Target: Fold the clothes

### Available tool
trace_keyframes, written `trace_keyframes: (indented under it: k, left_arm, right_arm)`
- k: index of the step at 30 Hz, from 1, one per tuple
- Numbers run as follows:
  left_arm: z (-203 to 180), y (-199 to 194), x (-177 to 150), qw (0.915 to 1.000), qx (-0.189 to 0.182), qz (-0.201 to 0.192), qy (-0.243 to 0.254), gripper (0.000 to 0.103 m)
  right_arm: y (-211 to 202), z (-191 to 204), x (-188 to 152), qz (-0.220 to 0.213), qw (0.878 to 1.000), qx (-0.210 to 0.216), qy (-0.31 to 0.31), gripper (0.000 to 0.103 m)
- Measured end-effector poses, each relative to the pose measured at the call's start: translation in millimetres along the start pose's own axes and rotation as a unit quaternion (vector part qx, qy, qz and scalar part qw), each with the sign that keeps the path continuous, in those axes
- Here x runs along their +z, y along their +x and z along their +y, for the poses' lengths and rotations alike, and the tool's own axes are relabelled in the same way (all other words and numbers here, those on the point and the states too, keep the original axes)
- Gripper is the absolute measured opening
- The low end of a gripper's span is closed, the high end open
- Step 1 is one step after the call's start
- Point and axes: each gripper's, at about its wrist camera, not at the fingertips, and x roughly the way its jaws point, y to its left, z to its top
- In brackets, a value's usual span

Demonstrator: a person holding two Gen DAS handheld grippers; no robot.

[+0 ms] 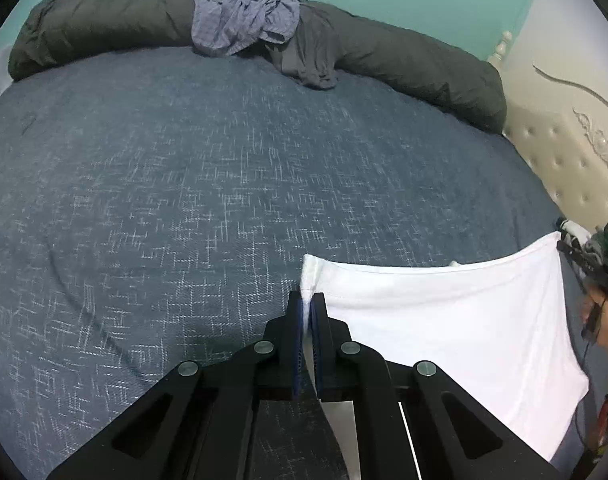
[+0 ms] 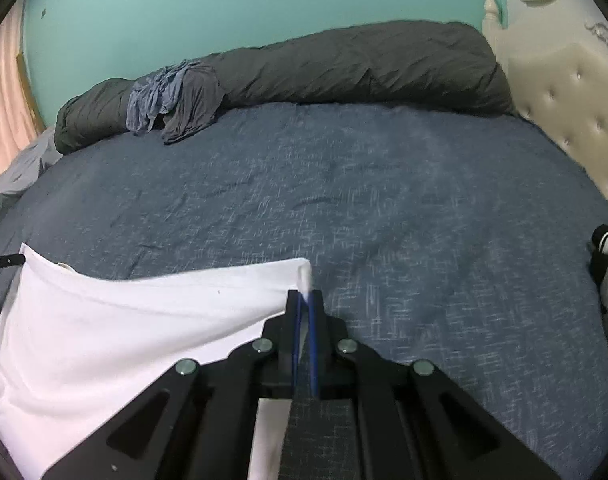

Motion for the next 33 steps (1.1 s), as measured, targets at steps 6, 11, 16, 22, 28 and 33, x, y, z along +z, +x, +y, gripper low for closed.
trace_keyframes:
  k: [6, 11, 16, 22, 28, 33]
  left_arm:
    - [-0.9, 3.7, 14.5, 0.9999, 0.005, -0.005, -0.01, 0.004]
    - [6.6, 34.4, 15.5, 0.9987, 0.007, 0.041, -0.03, 0.004]
    - [12.8, 43.1, 6.7, 0.9975, 0.006, 0.049, -0.05, 0.007]
    - [25.6, 15.4, -4.3, 0.9958, -0.007, 0.036, -0.085, 0.036]
    - [18.0, -31.9, -36.8, 0.995, -0.034, 0.051, -0.078, 0.036]
    - [-4.2, -74.6, -79.7, 0.9939, -0.043, 0.078, -0.065, 0.039]
  right_arm:
    - [1.1, -4.6, 5.5, -0.012, 1.0, -0.016, 0.018, 0.003]
    - [33.0, -3.6, 5.9, 0.051, 0.998, -0.027, 0.024, 0.003]
    - [53.0, -6.1, -5.0, 0.089, 0.995, -0.018, 0.037, 0.003]
    - [31.6, -31.0, -7.6, 0.088, 0.99, -0.044, 0.1, 0.009]
    - [-26.3, -33.9, -31.7, 0.1, 0.985, 0.021, 0.138, 0.032]
    - [-73.5, -13.4, -55.8, 0.14, 0.982, 0.067, 0.106, 0.032]
